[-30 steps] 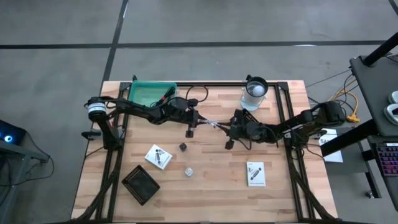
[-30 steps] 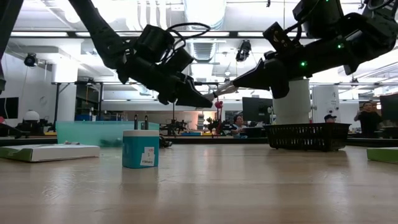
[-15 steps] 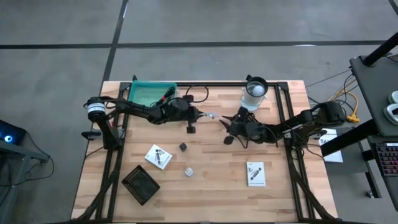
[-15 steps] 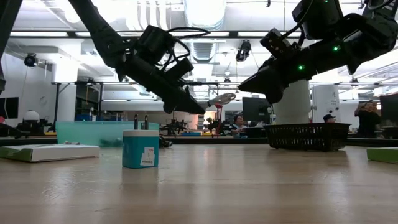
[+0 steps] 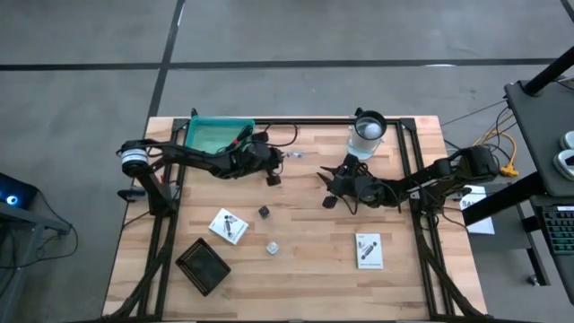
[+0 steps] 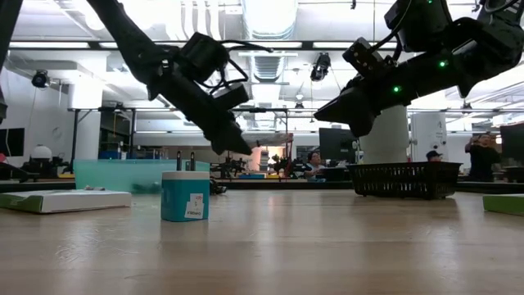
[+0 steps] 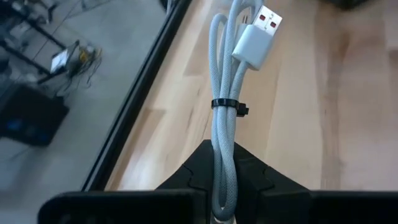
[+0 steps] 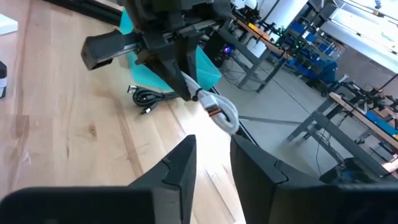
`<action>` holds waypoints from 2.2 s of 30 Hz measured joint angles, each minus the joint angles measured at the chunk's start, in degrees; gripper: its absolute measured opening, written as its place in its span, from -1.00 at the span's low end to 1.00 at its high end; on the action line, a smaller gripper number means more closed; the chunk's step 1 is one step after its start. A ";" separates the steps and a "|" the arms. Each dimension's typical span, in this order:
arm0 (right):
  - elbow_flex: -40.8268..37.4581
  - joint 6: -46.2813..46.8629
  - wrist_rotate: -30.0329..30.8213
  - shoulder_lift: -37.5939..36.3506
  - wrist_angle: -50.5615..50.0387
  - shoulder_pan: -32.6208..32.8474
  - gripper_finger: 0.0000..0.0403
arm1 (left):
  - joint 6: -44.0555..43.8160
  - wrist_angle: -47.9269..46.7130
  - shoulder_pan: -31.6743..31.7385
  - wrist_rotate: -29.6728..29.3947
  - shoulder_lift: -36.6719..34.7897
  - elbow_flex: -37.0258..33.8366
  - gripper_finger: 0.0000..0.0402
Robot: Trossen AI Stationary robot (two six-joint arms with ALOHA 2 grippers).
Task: Pick and place items into bin
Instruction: Put the white charger cable into the green bin
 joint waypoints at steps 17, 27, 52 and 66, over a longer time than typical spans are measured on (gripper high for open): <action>-0.02 -0.02 -0.02 0.00 -1.20 0.00 -0.62 | -6.29 -3.47 0.00 -11.97 -2.83 -0.92 -0.93; -0.02 -0.02 -0.02 0.00 -1.27 0.00 -0.64 | -10.17 -5.32 0.00 -22.53 -5.45 -1.70 -0.93; -0.02 -0.02 -0.09 0.00 -1.28 -0.04 -0.66 | -16.30 2.03 0.02 -28.19 -25.37 -21.19 -0.93; 0.11 -0.02 -0.11 0.00 -1.25 0.00 -0.61 | -16.43 3.28 2.27 -28.56 -25.26 -23.04 -0.93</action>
